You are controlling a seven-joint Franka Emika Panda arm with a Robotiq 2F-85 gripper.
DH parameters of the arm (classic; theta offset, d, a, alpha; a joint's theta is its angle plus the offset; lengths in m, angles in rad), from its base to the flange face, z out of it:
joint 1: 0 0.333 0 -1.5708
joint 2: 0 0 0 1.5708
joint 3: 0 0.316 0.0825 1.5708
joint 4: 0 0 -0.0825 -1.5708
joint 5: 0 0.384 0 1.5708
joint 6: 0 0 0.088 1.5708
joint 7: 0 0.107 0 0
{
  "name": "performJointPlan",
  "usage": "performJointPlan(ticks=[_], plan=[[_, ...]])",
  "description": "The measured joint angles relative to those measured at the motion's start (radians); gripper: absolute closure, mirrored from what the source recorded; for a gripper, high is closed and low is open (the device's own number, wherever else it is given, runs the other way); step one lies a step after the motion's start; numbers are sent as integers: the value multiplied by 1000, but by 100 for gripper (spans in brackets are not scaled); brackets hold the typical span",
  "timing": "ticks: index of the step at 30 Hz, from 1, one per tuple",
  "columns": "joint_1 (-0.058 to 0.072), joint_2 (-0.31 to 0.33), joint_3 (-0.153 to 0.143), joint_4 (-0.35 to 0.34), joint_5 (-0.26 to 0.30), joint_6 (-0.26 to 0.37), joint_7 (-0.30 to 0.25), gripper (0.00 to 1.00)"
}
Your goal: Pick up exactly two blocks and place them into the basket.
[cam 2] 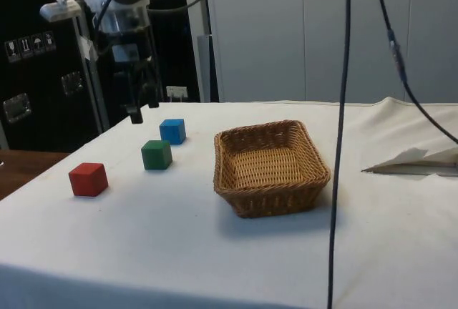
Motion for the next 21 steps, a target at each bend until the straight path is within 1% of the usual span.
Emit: performJointPlan(ticks=[1, 4, 5, 7, 13, 14, 16, 21], plan=[[-3, 30, -2, 27, 9, 1, -10, 0], [-8, 71, -7, 63, 20, 1, -27, 0], [-8, 71, -7, 63, 20, 1, -27, 0], [-9, 93, -10, 79, 33, 2, -43, 0], [-18, 149, -22, 106, 80, 23, -96, 0], [-18, 149, -22, 106, 80, 23, -96, 0], [-21, 170, -24, 117, 100, 28, -111, 0], [-21, 187, -24, 120, 122, 37, -121, 0]])
